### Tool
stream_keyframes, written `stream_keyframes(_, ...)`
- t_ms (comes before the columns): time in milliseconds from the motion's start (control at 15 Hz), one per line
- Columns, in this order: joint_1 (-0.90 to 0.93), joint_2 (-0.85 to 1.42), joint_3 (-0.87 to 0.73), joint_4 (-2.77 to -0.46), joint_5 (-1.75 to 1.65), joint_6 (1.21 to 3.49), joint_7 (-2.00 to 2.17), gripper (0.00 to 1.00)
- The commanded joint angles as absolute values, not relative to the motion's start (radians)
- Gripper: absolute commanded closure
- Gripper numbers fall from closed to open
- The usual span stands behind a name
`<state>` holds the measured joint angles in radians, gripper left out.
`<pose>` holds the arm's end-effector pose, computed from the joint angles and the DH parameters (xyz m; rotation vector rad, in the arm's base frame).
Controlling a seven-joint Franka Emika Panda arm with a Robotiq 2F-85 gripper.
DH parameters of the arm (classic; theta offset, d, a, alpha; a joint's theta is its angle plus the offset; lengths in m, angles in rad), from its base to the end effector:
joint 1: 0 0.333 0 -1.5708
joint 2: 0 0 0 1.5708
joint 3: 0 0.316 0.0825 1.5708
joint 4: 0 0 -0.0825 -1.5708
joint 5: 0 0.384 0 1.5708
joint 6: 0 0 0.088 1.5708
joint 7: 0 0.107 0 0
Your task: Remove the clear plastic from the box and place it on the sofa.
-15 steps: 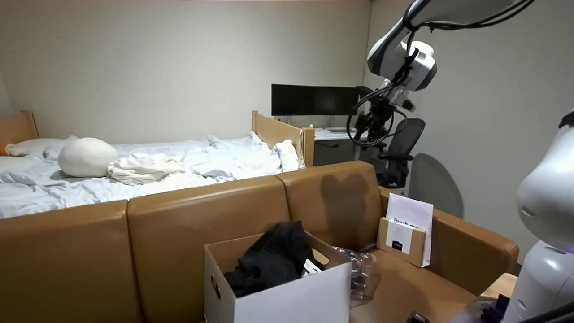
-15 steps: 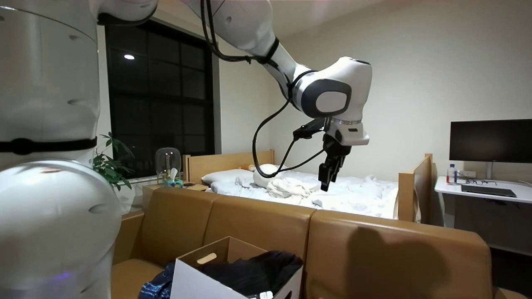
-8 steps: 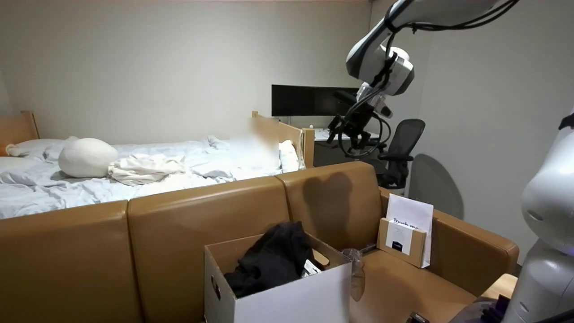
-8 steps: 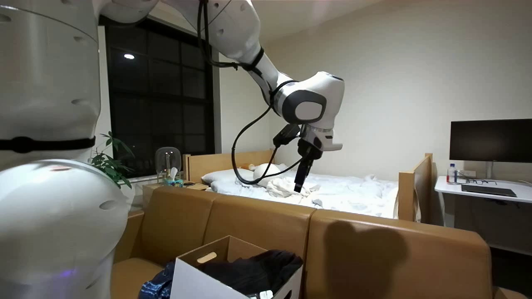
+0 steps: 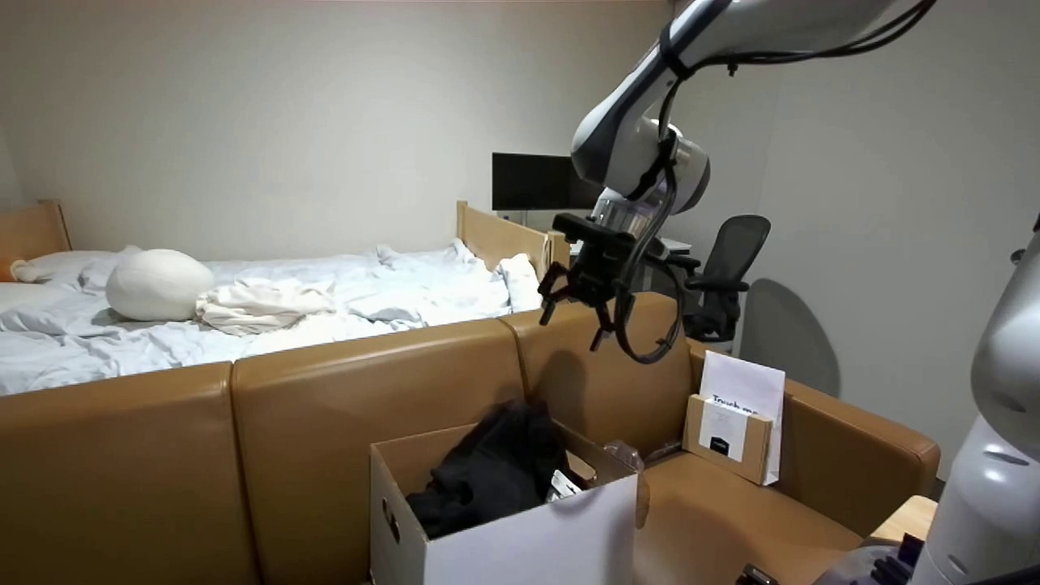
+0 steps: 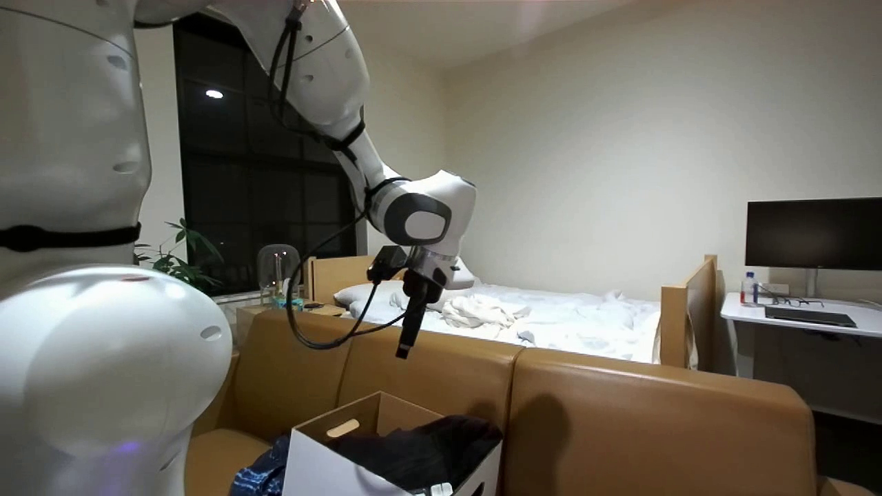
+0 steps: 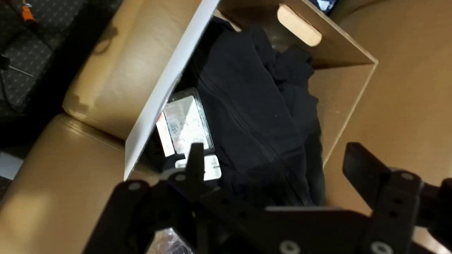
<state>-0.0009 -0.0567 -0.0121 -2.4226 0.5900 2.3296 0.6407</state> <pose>0.4784 0.0033 0.3287 -2.3595 1.4041 0.2265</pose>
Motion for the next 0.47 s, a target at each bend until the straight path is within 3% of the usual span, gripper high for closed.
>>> stream_keyframes(0,0.025,-0.082,0.023,-2.501,0.595,2.362,0.629,0.00)
stream_keyframes(400,0.034,-0.043,0.027,-2.477,0.606,2.336,0.596,0.00)
